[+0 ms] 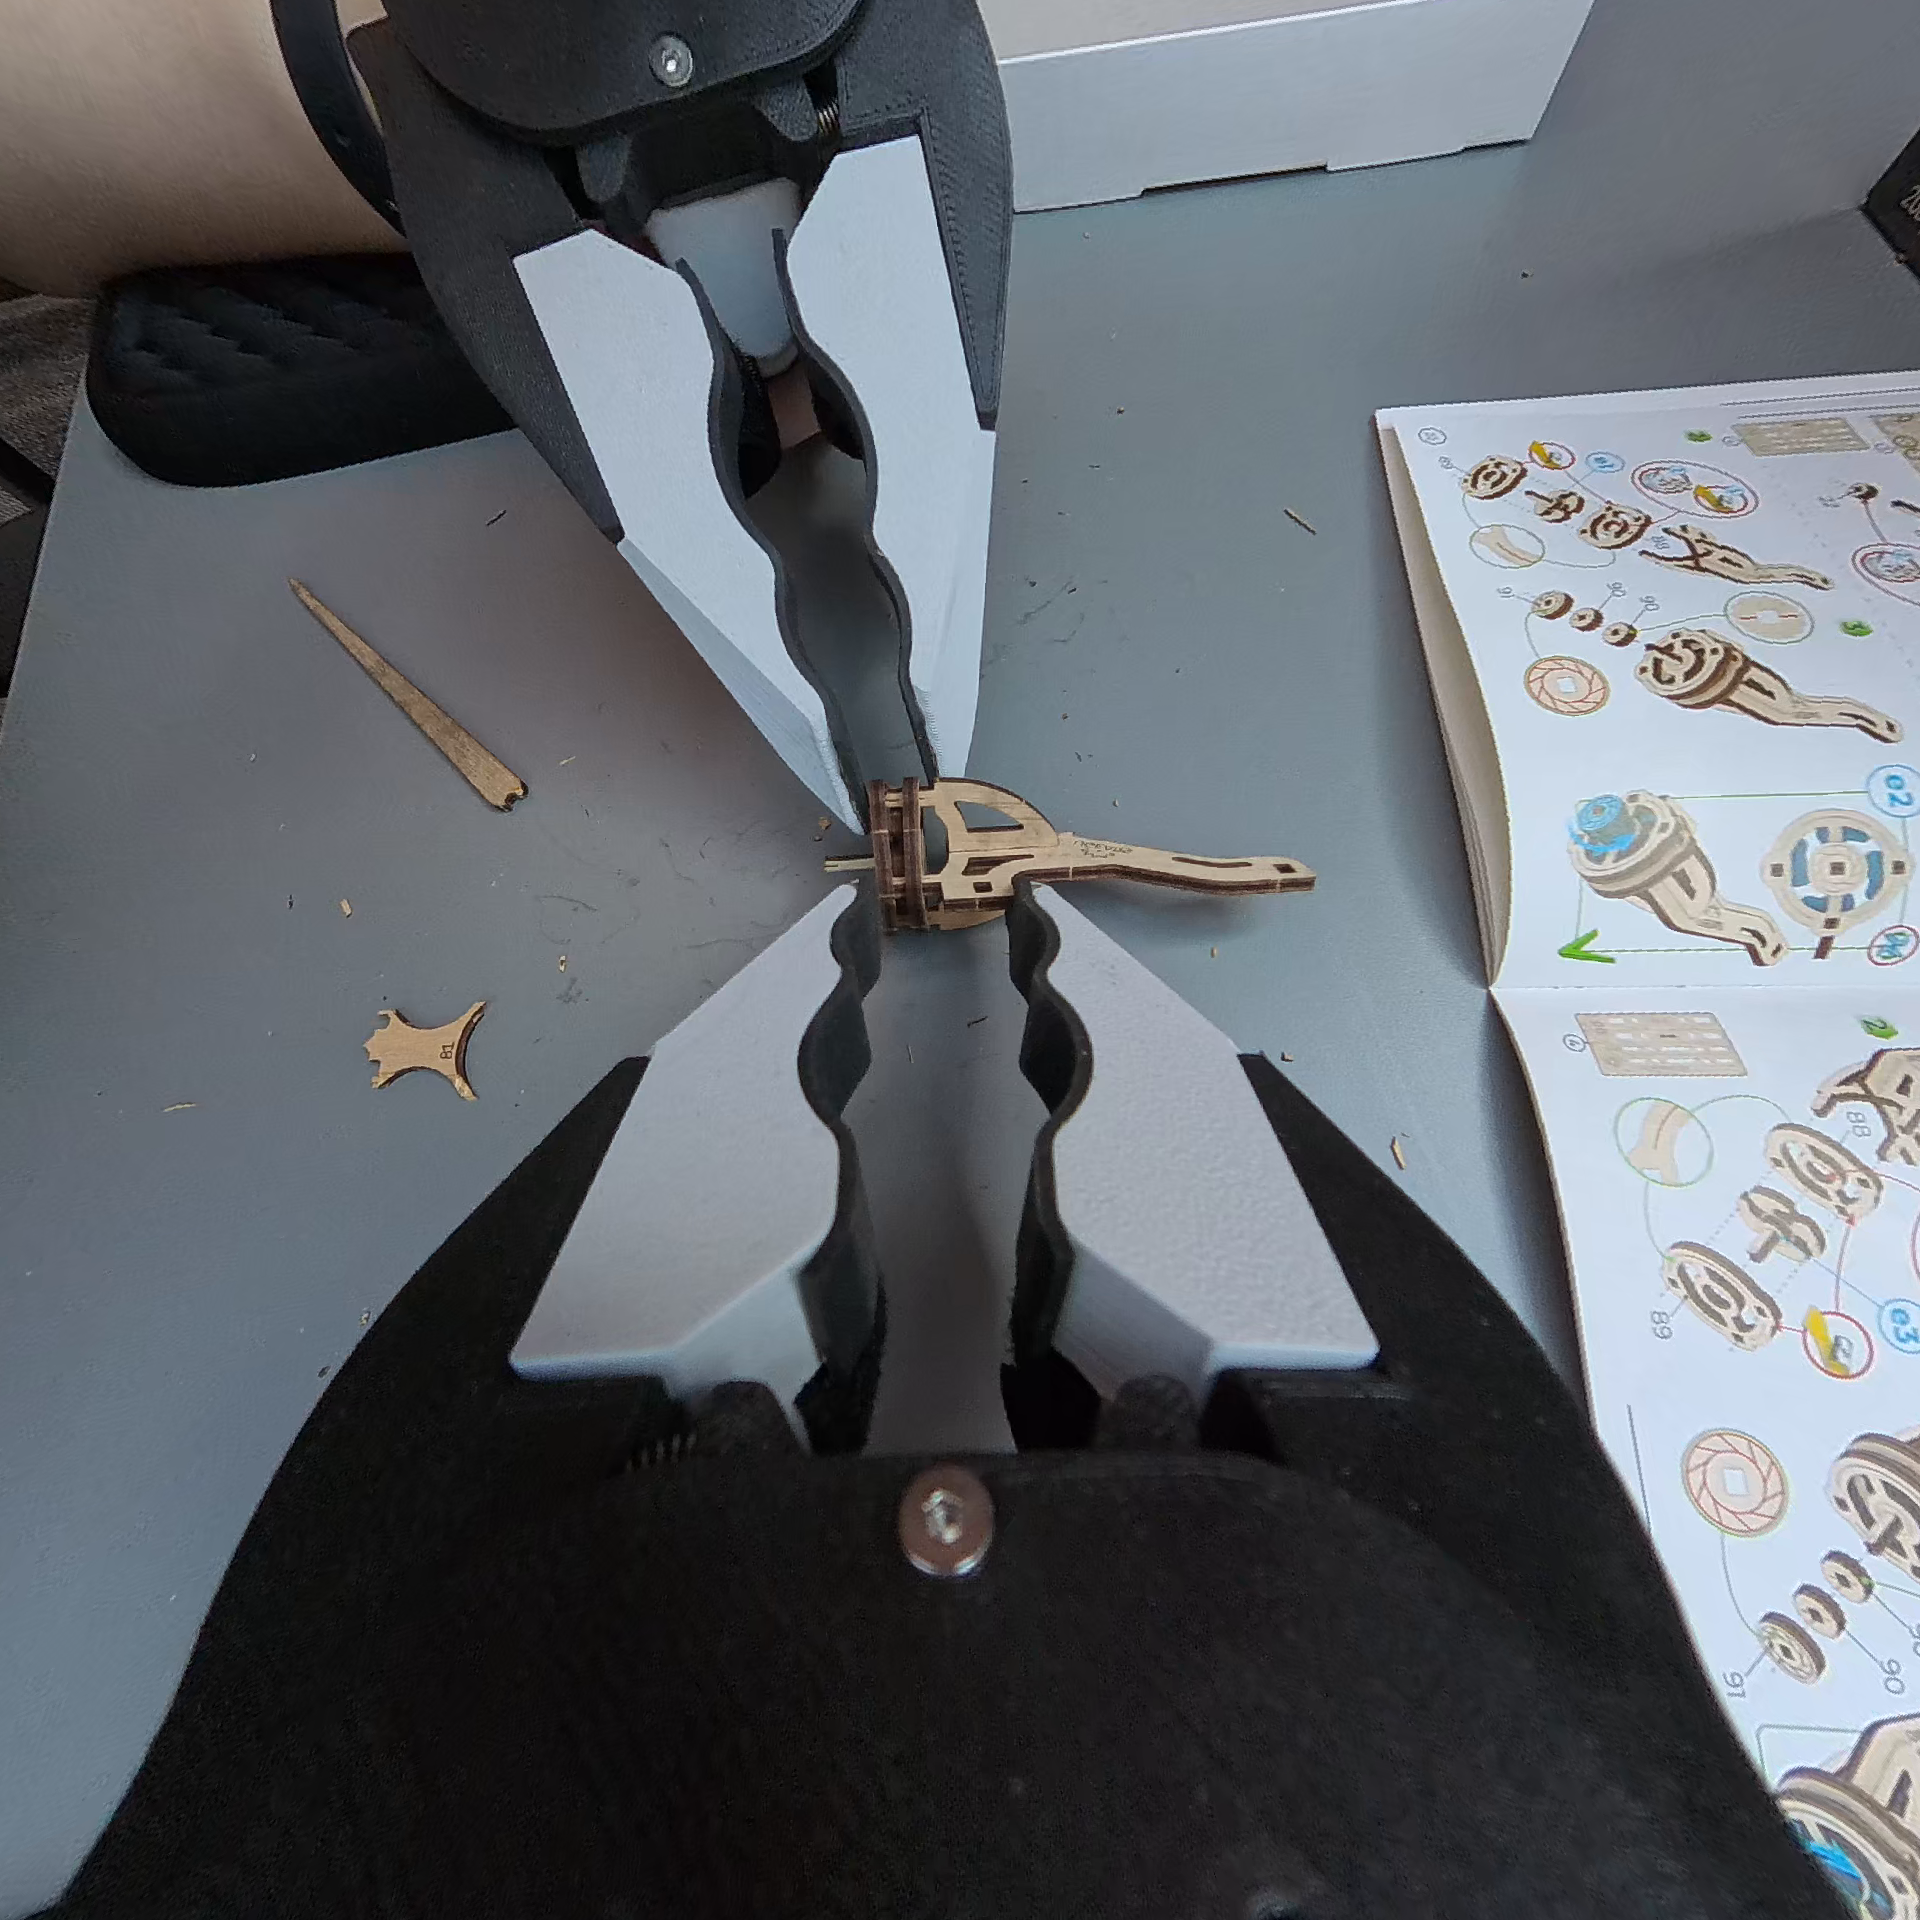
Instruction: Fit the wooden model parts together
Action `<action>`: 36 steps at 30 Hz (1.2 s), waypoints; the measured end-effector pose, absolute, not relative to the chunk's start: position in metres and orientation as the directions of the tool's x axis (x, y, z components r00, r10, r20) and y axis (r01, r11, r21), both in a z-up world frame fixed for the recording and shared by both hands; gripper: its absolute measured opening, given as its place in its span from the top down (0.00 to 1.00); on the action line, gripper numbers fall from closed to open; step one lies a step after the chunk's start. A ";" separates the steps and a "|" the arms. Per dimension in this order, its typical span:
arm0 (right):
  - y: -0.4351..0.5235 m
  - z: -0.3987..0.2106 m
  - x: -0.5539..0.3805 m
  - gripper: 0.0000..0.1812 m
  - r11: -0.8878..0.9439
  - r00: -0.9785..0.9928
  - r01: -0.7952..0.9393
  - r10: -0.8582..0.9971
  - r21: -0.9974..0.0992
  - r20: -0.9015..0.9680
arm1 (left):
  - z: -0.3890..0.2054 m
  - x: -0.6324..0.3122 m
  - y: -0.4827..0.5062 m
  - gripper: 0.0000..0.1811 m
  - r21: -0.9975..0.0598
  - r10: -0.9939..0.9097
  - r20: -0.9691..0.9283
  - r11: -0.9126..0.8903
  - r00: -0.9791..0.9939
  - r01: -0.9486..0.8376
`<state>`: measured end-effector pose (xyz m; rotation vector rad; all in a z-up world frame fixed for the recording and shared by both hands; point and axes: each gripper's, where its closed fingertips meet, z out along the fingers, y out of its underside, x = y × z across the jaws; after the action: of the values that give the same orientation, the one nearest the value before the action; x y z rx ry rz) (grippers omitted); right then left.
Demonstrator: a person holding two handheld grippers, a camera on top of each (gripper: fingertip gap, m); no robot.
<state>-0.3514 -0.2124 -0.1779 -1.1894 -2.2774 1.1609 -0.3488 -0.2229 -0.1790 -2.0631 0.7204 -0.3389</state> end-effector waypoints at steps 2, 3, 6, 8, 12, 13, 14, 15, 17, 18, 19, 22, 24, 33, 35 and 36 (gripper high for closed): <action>-0.212 -0.178 -0.351 0.87 0.320 -0.601 0.536 0.795 -0.781 -0.087 | -0.179 -0.349 -0.223 0.94 -0.828 -0.609 -0.035 -0.426 0.792 -0.365; -0.212 -0.178 -0.351 0.87 0.318 -0.601 0.535 0.794 -0.783 -0.088 | -0.179 -0.349 -0.223 0.94 -0.828 -0.608 -0.035 -0.427 0.793 -0.364; -0.211 -0.177 -0.353 0.87 0.312 -0.597 0.525 0.798 -0.792 -0.082 | -0.178 -0.352 -0.220 0.90 -0.829 -0.587 -0.050 -0.426 0.808 -0.361; -0.210 -0.176 -0.354 0.87 0.308 -0.596 0.513 0.800 -0.801 -0.074 | -0.176 -0.353 -0.220 0.86 -0.836 -0.575 -0.063 -0.416 0.816 -0.358; -0.208 -0.172 -0.355 0.87 0.279 -0.594 0.497 0.800 -0.822 -0.087 | -0.170 -0.357 -0.220 0.88 -0.857 -0.557 -0.069 -0.392 0.827 -0.335; -0.208 -0.171 -0.355 0.87 0.266 -0.593 0.495 0.800 -0.827 -0.097 | -0.169 -0.357 -0.220 0.88 -0.861 -0.556 -0.071 -0.385 0.828 -0.333; -0.208 -0.170 -0.355 0.87 0.255 -0.592 0.498 0.799 -0.829 -0.110 | -0.168 -0.359 -0.219 0.86 -0.861 -0.549 -0.080 -0.382 0.832 -0.335; -0.208 -0.170 -0.355 0.87 0.249 -0.591 0.500 0.798 -0.829 -0.116 | -0.168 -0.360 -0.218 0.84 -0.861 -0.541 -0.092 -0.379 0.836 -0.340; -0.211 -0.170 -0.353 0.87 0.238 -0.603 0.501 0.786 -0.832 -0.138 | -0.168 -0.359 -0.219 0.82 -0.861 -0.547 -0.100 -0.371 0.831 -0.348; -0.212 -0.169 -0.353 0.87 0.233 -0.611 0.497 0.778 -0.836 -0.146 | -0.168 -0.357 -0.219 0.82 -0.863 -0.556 -0.095 -0.368 0.826 -0.347; -0.214 -0.167 -0.352 0.87 0.234 -0.620 0.486 0.771 -0.842 -0.144 | -0.167 -0.356 -0.220 0.82 -0.866 -0.564 -0.090 -0.363 0.821 -0.344; -0.217 -0.163 -0.351 0.87 0.244 -0.639 0.460 0.758 -0.854 -0.127 | -0.163 -0.352 -0.223 0.83 -0.879 -0.590 -0.073 -0.343 0.804 -0.331; -0.219 -0.160 -0.350 0.87 0.242 -0.650 0.443 0.750 -0.863 -0.123 | -0.159 -0.350 -0.224 0.83 -0.892 -0.604 -0.057 -0.327 0.795 -0.313; -0.219 -0.157 -0.351 0.87 0.227 -0.648 0.428 0.752 -0.875 -0.122 | -0.155 -0.351 -0.224 0.85 -0.899 -0.595 -0.100 -0.289 0.797 -0.328; -0.220 -0.158 -0.351 0.87 0.228 -0.649 0.428 0.751 -0.875 -0.122 | -0.156 -0.351 -0.224 0.85 -0.898 -0.599 -0.097 -0.292 0.795 -0.330; -0.220 -0.158 -0.350 0.87 0.230 -0.650 0.430 0.750 -0.873 -0.122 | -0.157 -0.351 -0.224 0.85 -0.896 -0.601 -0.097 -0.294 0.794 -0.332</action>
<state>-0.3503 -0.2201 -0.1582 -1.0960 -2.1853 1.3881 -0.3508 -0.2244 -0.1567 -1.9066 0.7054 -0.3119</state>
